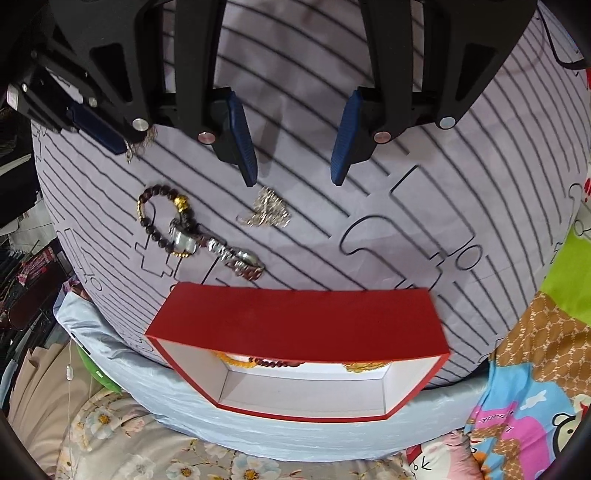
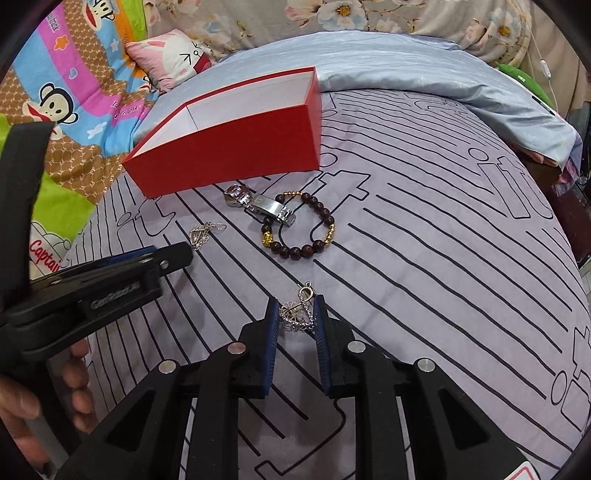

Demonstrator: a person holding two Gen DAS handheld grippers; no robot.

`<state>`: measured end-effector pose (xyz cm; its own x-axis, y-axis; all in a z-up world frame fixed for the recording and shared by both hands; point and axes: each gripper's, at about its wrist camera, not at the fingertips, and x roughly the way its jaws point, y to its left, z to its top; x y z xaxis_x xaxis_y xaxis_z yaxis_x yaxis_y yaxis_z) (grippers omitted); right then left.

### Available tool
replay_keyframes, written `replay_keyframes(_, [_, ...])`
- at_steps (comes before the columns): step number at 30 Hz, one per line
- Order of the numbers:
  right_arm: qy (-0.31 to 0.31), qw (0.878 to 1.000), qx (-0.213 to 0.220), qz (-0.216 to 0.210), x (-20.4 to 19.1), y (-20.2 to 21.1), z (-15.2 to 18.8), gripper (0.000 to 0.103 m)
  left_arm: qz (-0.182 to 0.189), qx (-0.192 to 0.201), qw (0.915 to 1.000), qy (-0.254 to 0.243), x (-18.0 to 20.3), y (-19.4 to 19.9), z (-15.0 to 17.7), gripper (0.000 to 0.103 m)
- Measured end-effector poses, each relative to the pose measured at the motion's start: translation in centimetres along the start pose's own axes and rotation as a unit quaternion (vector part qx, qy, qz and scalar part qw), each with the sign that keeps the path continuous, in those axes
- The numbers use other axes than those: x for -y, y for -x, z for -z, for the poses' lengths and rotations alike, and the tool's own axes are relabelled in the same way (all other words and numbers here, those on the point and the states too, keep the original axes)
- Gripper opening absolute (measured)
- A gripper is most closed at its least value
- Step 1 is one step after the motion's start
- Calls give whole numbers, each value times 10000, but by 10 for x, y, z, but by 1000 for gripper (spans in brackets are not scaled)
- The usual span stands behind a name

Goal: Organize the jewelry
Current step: 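Grasp a silver pendant with the left tool while the right tool grasps another silver pendant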

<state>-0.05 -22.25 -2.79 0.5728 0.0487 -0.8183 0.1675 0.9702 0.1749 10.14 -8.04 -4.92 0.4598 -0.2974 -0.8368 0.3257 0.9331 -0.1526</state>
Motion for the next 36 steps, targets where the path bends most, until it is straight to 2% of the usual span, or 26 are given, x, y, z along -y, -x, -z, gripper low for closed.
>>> replay_keyframes(8, [-98, 9999, 28, -46, 6, 4, -3, 17, -100, 207, 9996, -193, 15, -15, -10, 37])
replay_keyframes(11, [-116, 9999, 27, -64, 6, 3, -4, 17, -201, 299, 9989, -308, 19, -16, -9, 22])
replay_keyframes(14, [-123, 9999, 24, -77, 5, 2, -5, 17, -210, 335, 9986, -363, 19, -15, -8, 19])
replay_keyframes(16, [-120, 9999, 24, -80, 4, 2, -6, 17, -152, 315, 9985, -411, 19, -14, -6, 7])
replay_keyframes(25, [-23, 9998, 96, -189, -8, 8, -10, 17, 56, 269, 9994, -223, 6, 2, 5, 6])
replay_keyframes(36, [128, 9990, 232, -371, -28, 22, -15, 17, 169, 478, 9986, 117, -20, 43, 12, 6])
